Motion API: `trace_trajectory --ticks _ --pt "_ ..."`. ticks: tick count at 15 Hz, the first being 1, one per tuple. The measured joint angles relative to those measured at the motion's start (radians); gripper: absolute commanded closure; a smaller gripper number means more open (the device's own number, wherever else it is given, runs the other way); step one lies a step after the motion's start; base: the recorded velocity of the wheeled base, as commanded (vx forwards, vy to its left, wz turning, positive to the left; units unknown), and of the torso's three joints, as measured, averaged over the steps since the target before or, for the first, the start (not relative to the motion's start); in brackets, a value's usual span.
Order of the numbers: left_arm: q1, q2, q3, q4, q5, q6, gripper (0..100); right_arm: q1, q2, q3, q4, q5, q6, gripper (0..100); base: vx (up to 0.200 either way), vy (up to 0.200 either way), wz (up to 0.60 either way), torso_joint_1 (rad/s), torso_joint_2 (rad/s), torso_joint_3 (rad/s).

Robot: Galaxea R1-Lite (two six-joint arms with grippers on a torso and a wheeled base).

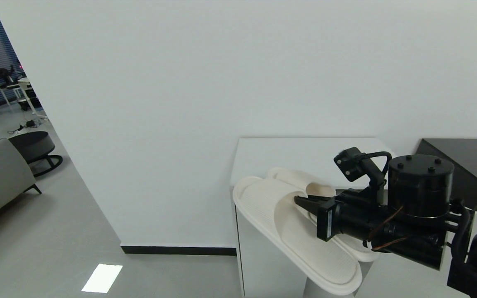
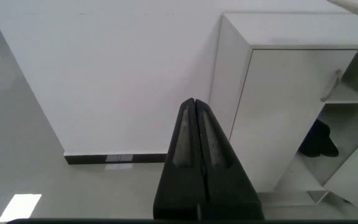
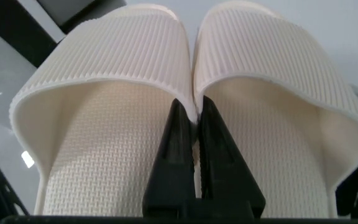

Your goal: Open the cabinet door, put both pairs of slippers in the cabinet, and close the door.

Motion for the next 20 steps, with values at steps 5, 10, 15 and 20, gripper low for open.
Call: trace_trajectory --ticks 5,10,15,20 --pt "0.0 0.0 0.0 0.001 -0.002 0.001 100 0.002 0.01 0.023 0.0 0.004 -0.017 100 -0.08 0.0 0.0 0.0 0.0 0.002" --pt "0.001 0.0 0.0 0.001 -0.013 0.003 100 0.007 0.018 0.034 -0.001 0.023 -0.015 100 0.0 -0.08 0.0 0.003 0.0 0.0" --pt "0.001 0.0 0.0 0.001 -0.014 0.003 100 0.011 0.019 0.062 -0.044 0.088 -0.013 100 0.0 -0.2 0.0 0.004 0.0 0.003" --pt "0.0 0.0 0.0 0.001 -0.014 0.003 100 0.011 0.024 0.107 -0.101 0.099 -0.043 100 0.0 -0.2 0.0 0.003 0.0 0.0"
